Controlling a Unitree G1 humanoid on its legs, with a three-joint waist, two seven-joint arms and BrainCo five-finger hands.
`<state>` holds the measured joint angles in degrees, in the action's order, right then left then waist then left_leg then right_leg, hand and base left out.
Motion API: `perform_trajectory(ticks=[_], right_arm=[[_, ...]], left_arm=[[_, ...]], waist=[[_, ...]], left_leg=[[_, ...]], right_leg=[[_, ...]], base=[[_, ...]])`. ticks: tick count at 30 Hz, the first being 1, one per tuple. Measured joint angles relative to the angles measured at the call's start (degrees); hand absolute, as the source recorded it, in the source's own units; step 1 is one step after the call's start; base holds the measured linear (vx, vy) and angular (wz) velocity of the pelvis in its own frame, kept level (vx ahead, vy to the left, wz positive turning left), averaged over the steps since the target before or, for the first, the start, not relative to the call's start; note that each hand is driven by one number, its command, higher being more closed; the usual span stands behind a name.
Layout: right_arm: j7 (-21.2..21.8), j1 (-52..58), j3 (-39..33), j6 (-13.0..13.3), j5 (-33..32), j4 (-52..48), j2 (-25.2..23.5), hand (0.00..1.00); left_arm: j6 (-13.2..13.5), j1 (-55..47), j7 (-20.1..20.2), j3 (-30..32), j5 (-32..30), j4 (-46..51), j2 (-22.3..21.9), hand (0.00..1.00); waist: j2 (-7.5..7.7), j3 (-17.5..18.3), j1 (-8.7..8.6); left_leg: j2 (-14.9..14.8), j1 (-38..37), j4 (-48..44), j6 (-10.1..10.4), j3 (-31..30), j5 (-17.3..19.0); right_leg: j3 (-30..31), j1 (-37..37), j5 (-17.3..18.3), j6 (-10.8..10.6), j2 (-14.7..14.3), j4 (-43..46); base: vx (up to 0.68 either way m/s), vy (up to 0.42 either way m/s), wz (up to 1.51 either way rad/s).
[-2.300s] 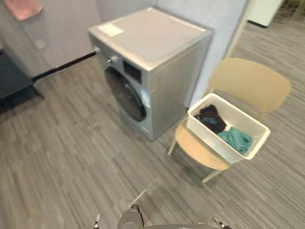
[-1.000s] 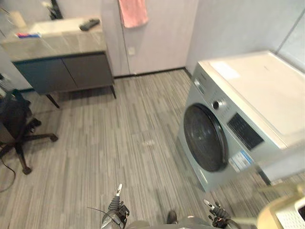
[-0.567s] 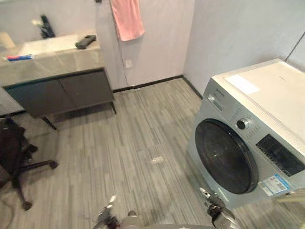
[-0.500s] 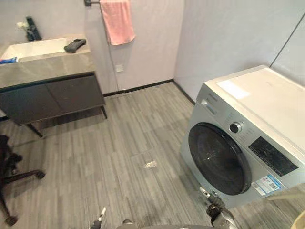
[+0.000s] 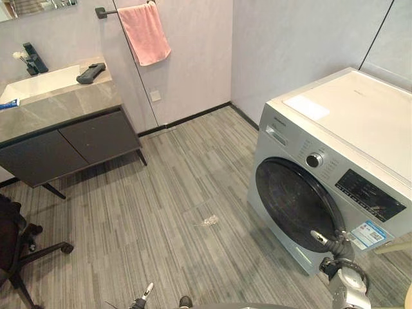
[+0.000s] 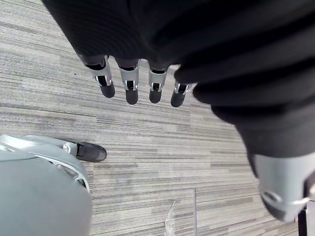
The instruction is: Pick up the laundry basket with both hands and put the clothes into the washing machine.
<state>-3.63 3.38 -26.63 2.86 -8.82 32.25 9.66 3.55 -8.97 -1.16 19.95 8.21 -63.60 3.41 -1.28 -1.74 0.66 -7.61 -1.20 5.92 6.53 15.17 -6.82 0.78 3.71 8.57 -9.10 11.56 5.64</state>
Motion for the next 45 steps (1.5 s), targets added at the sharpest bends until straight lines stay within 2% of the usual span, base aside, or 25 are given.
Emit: perform_trajectory(ticks=[4,6,10,12,14,15,17,18,19,20,21,22,24,28,30,33,35,36,38,40,41,43,45], right_arm=[[-1.5,-5.1,-1.7,0.1,0.5,3.1,5.6,0.00],[-1.7,-9.0,-1.6,0.1,0.5,6.3,8.2,0.00],[-1.7,-18.3,-0.5,-0.1,0.5,11.5,10.3,0.00],[-1.8,-21.3,-0.2,-0.5,0.5,12.3,11.5,0.00],[-3.6,-24.1,-0.4,-0.7,0.4,13.2,12.7,0.00],[-4.2,-24.6,-0.4,0.0,0.4,14.0,13.1,0.00],[-4.2,-28.0,0.1,0.7,0.4,17.7,16.2,0.00],[-3.4,-32.0,0.8,0.7,0.4,21.5,19.0,0.00],[-1.4,-33.6,1.1,2.3,0.2,22.5,19.6,0.00],[-1.6,-35.1,2.1,2.2,0.5,23.7,20.0,0.00],[-1.9,-37.8,2.7,1.1,0.5,26.9,21.1,0.00],[-4.9,-41.5,2.9,0.7,0.6,29.1,23.4,0.00],[-5.4,-43.3,4.8,1.3,0.6,29.5,24.4,0.00],[-5.7,-42.8,10.1,1.8,0.4,29.1,21.2,0.00],[-6.1,-38.0,13.5,3.1,0.3,24.4,17.9,0.00],[-5.9,-30.7,21.7,3.1,-1.6,16.3,12.1,0.00],[-5.7,-26.0,28.8,3.0,-2.6,11.6,8.1,0.00],[-4.8,-25.1,31.1,2.8,-2.6,10.7,7.7,0.00],[-0.1,-22.0,38.9,1.9,-2.5,8.4,6.9,0.00],[4.1,-18.5,44.8,1.6,-2.3,6.2,2.8,0.00],[4.9,-18.0,45.5,1.6,-2.3,6.2,1.3,0.00],[6.5,-16.6,46.2,1.6,-2.0,5.6,-2.2,0.00],[6.5,-16.6,46.1,1.7,-1.9,5.6,-2.8,0.00]], left_arm=[[0.0,-0.3,0.4,-2.5,-0.6,0.0,-0.1,0.00],[0.0,0.2,0.9,-4.1,-0.6,0.1,0.5,0.00],[0.2,1.5,1.1,-4.9,-0.4,1.3,2.3,0.00],[0.2,2.3,1.1,-6.6,-0.3,1.3,2.9,0.00],[0.3,2.3,1.0,-7.4,0.2,2.0,2.9,0.00],[0.6,2.3,0.8,-8.5,0.3,2.4,2.9,0.00],[1.6,2.8,0.3,-10.0,1.6,3.8,2.0,0.00],[1.9,3.9,-0.1,-11.0,2.5,5.1,1.1,0.00],[2.5,4.3,-0.4,-11.7,3.1,6.4,0.7,0.00],[2.6,4.7,-0.4,-12.4,3.5,7.0,0.6,0.00],[2.6,5.9,-0.4,-14.2,3.7,7.4,0.3,0.00],[3.2,7.5,-0.5,-16.7,4.8,9.1,-1.0,0.00],[3.8,8.4,-0.5,-18.5,5.5,10.3,-1.6,0.00],[3.6,9.1,-1.6,-21.7,7.0,9.8,-1.6,0.00],[3.7,9.1,-2.2,-21.7,7.0,9.5,-1.5,0.00],[3.6,9.1,-2.8,-21.4,6.9,8.4,-1.3,0.00],[3.4,9.1,-3.0,-18.8,6.8,7.2,-1.3,0.00],[3.3,9.0,-3.0,-18.1,6.7,7.0,-1.3,0.00],[3.1,8.9,-3.2,-16.8,6.1,5.7,-1.3,0.00],[2.9,8.2,-3.5,-14.6,4.5,4.5,-1.3,0.00],[2.9,7.8,-3.5,-14.3,4.5,4.5,-1.2,0.00],[2.4,7.1,-3.9,-11.7,3.1,4.5,-0.9,0.00],[1.9,6.4,-3.9,-10.0,2.3,4.4,-0.5,0.00]], waist=[[-0.59,-0.4,-0.17],[-0.53,-2.0,-0.12],[-0.72,-7.4,-0.03],[-1.19,-9.1,0.22],[-1.88,-10.8,0.18],[-2.33,-11.9,-0.02],[-3.92,-13.0,-0.25],[-5.55,-14.3,-0.30],[-6.33,-15.7,-1.01],[-6.81,-16.4,-1.43],[-7.89,-17.1,-1.49],[-10.33,-18.4,-1.24],[-11.24,-20.2,-1.22],[-11.20,-20.2,-1.38],[-10.72,-20.2,-1.53],[-9.30,-19.7,-1.61],[-8.37,-19.2,-2.12],[-8.27,-19.0,-2.20],[-8.31,-17.4,-2.00],[-7.78,-14.3,-1.28],[-7.53,-13.7,-1.16],[-6.16,-12.2,0.38],[-4.89,-11.5,0.46]], left_leg=[[-0.5,2.1,0.0,0.1,-1.9,-0.5],[-0.4,3.4,0.0,0.0,-2.1,-0.9],[-0.3,6.6,-0.1,-0.5,-2.4,-1.8],[-0.1,8.5,-0.4,-1.0,-2.6,-2.5],[0.2,9.5,-0.4,-1.4,-2.7,-3.0],[0.3,9.6,-0.5,-1.4,-2.7,-3.0],[0.6,11.1,-0.5,-1.8,-2.5,-3.4],[0.7,12.4,-0.5,-1.8,-2.6,-4.1],[0.6,13.3,-0.4,-1.8,-2.7,-4.6],[0.6,13.6,-0.4,-1.9,-2.7,-4.8],[0.6,14.3,-0.4,-1.7,-2.9,-5.3],[0.6,15.7,-0.2,-1.4,-3.6,-5.3],[0.6,16.5,0.0,-1.1,-4.1,-5.6],[0.3,17.0,0.0,-0.8,-4.6,-5.7],[0.0,16.9,-0.4,-0.2,-5.1,-6.1],[-0.6,16.3,-0.5,0.2,-5.6,-6.5],[-1.2,15.8,-0.5,0.4,-6.0,-6.6],[-1.3,15.6,-0.5,0.5,-6.3,-6.7],[-1.3,15.2,-0.5,0.6,-7.5,-6.7],[-1.3,14.6,-0.4,0.6,-9.1,-6.7],[-1.3,14.3,-0.4,0.6,-9.5,-6.7],[-1.1,13.5,-0.4,0.7,-10.3,-6.6],[-0.9,13.4,-0.4,0.7,-10.7,-6.5]], right_leg=[[-0.5,-2.1,0.1,0.3,-0.7,0.3],[-0.5,-3.2,-0.3,0.2,-0.7,0.3],[-0.5,-6.1,-1.4,0.0,-0.7,0.2],[-0.6,-7.9,-1.9,-0.2,-0.6,0.3],[-0.6,-9.1,-1.9,-0.2,-0.3,1.1],[-0.6,-9.4,-1.9,-0.2,-0.2,1.7],[-0.5,-11.5,-1.9,-0.3,0.1,3.1],[-0.5,-13.1,-1.9,-0.3,0.2,4.0],[-0.4,-14.6,-1.9,-0.4,0.2,4.9],[-0.4,-15.2,-1.8,-0.5,0.2,5.5],[-0.3,-16.2,-1.7,-0.6,0.2,6.4],[-0.5,-17.8,-1.5,-0.9,0.2,7.8],[-0.2,-19.7,-1.3,-1.1,0.2,9.1],[-0.1,-20.6,-1.3,-1.0,-0.2,9.8],[-0.4,-20.3,-1.3,-1.0,-0.5,10.1],[-0.9,-19.7,-1.3,-0.8,-1.1,10.3],[-1.4,-18.8,-1.3,-0.8,-1.6,10.1],[-1.8,-18.4,-1.3,-0.8,-1.6,10.0],[-3.3,-16.8,-1.1,-0.5,-1.6,9.3],[-5.3,-14.3,-1.0,-0.4,-1.6,7.6],[-5.8,-13.5,-1.0,-0.4,-1.5,7.1],[-7.2,-10.9,-1.1,-0.4,-1.4,5.3],[-7.8,-9.9,-1.2,-0.6,-1.4,4.3]], base=[[-0.07,-0.028,0.04],[-0.05,0.012,0.03],[-0.05,0.019,0.03],[0.00,0.012,0.06],[0.03,0.012,0.03],[0.00,0.017,-0.03],[-0.03,0.022,-0.03],[-0.08,0.023,0.00],[-0.10,0.020,-0.01],[-0.14,0.017,-0.02],[-0.17,0.012,0.10],[-0.23,0.018,0.14],[-0.19,0.012,0.00],[-0.06,-0.020,-0.04],[0.02,-0.050,0.03],[0.03,-0.063,0.01],[0.01,-0.057,0.03],[0.01,-0.055,0.21],[0.01,-0.036,0.31],[0.04,-0.028,0.39],[0.05,-0.027,0.42],[0.03,-0.012,0.35],[0.03,0.009,0.17]])
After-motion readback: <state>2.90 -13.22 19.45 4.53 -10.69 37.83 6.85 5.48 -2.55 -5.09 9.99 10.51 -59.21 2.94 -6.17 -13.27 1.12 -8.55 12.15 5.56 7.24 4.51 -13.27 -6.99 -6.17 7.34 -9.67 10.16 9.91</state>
